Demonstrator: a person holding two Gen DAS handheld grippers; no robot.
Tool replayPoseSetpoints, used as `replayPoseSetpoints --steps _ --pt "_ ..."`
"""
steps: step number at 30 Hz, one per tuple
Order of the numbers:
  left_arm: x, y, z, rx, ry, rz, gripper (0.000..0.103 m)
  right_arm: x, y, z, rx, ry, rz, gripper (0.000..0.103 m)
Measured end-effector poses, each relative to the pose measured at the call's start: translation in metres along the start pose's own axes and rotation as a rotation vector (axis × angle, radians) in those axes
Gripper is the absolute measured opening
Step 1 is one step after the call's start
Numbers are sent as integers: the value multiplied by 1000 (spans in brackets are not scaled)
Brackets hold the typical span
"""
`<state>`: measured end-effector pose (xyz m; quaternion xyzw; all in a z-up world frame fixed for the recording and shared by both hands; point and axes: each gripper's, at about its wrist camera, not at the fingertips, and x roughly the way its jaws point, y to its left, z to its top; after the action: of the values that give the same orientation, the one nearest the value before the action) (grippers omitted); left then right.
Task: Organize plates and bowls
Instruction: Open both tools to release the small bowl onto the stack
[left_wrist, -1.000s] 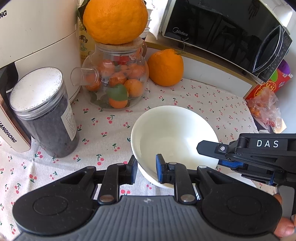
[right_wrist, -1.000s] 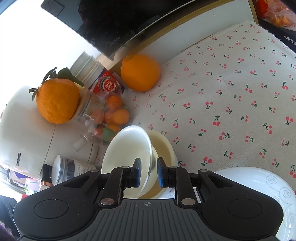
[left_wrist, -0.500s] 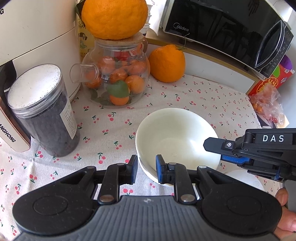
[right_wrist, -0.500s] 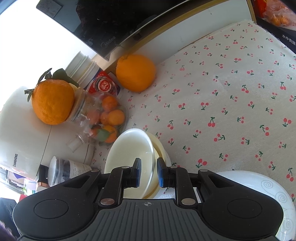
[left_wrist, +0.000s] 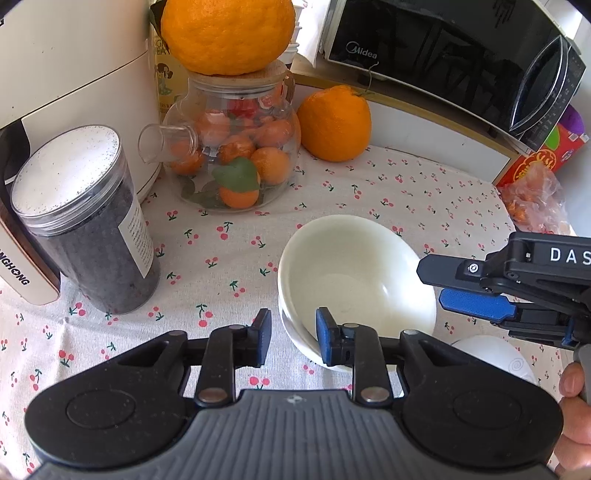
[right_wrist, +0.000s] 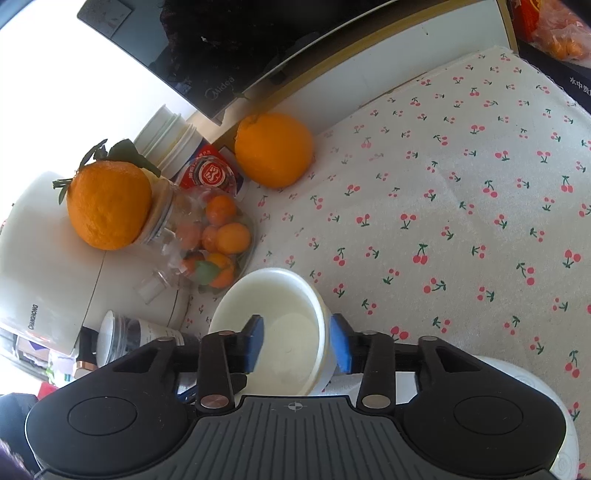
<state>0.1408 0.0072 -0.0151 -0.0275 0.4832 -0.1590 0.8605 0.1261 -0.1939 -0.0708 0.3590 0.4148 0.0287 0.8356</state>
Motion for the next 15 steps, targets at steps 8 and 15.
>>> replayPoseSetpoints --steps 8,15 --pt "-2 -4 -2 71 -31 -27 72 -6 4 1 -43 -19 24 64" --pt "-7 -8 -8 203 -81 4 102 -14 12 -3 -205 -61 -48 83"
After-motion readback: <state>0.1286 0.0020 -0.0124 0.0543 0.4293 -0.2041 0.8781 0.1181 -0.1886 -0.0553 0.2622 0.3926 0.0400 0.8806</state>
